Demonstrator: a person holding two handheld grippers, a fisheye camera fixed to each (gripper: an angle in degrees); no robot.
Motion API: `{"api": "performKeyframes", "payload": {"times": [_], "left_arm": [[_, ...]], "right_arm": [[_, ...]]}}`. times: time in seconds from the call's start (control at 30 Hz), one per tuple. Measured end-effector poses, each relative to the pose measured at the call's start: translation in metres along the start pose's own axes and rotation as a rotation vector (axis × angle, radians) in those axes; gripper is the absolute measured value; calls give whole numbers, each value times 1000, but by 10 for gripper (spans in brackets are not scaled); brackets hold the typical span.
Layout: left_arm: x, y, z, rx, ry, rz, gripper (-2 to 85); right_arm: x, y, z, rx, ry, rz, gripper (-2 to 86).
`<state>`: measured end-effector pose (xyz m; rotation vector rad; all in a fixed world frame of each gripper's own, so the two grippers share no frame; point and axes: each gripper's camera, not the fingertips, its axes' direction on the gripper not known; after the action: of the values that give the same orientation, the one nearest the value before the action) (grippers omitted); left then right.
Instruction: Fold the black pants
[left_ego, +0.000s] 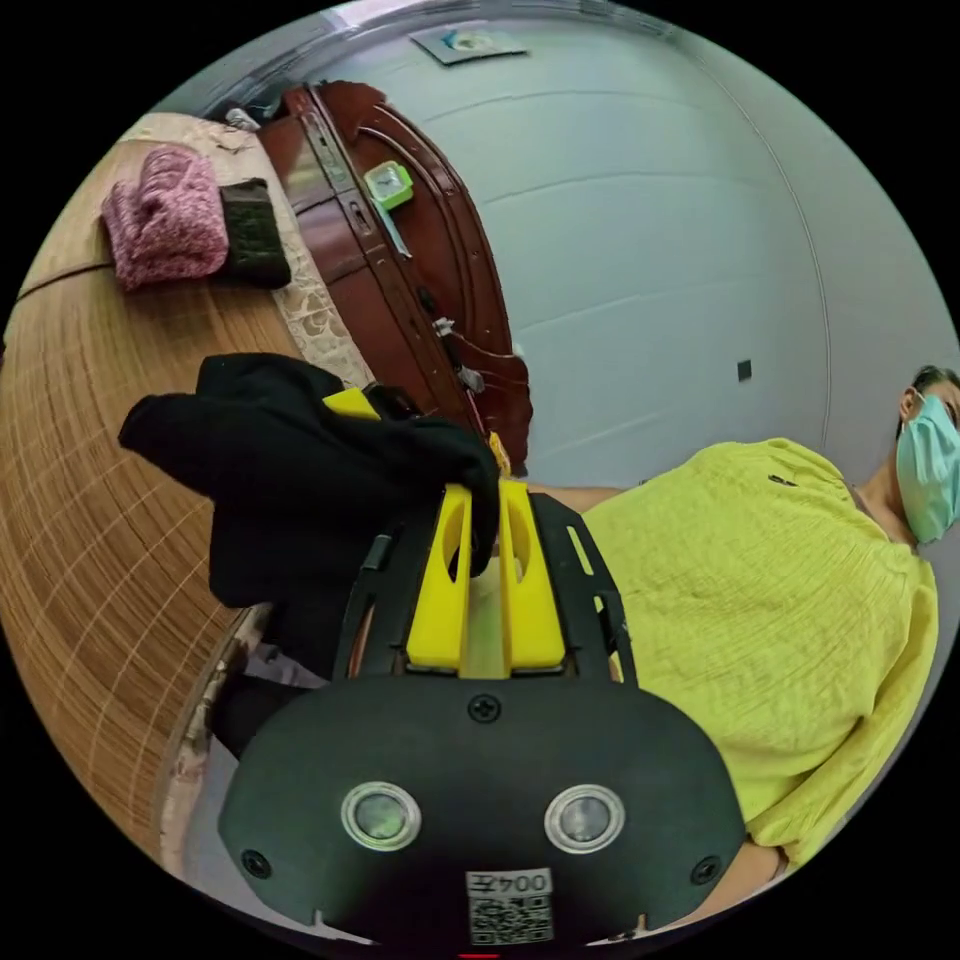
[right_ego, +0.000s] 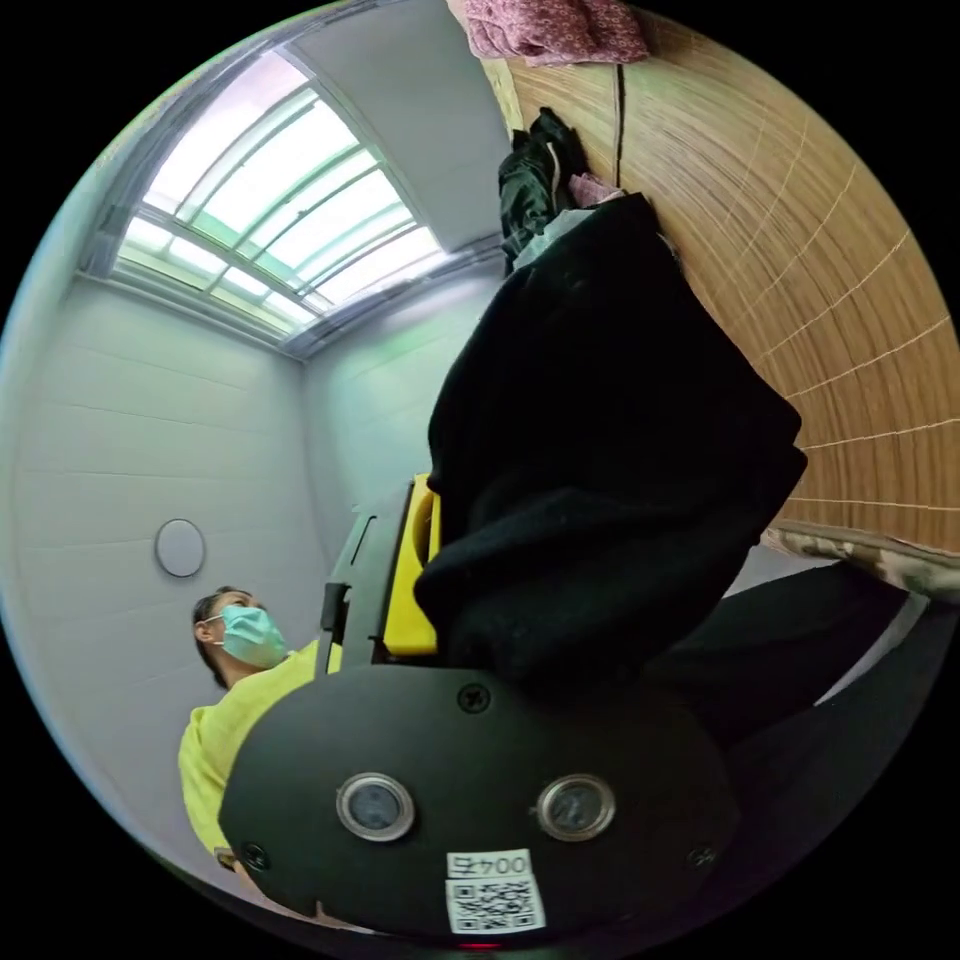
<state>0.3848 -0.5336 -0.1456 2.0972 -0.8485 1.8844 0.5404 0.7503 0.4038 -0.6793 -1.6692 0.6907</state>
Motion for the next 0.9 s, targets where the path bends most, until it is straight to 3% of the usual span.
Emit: {"api": "performKeyframes", "payload": {"times": [0.23, 0.43, 0.7, 0.9], "left_arm": [[-28, 41, 10, 249, -71, -262, 35], [-37, 76, 20, 445, -198, -467, 34], [-52, 133, -25, 643, -435, -681, 57], [-82, 140, -113, 673, -746, -760, 85]], "right_arm": [[-6, -58, 35, -214, 360, -50, 94], [18, -103, 73, -346, 500, -70, 95], [56, -146, 121, -267, 625, -49, 100], [94, -168, 193, -223, 817, -42, 113]]}}
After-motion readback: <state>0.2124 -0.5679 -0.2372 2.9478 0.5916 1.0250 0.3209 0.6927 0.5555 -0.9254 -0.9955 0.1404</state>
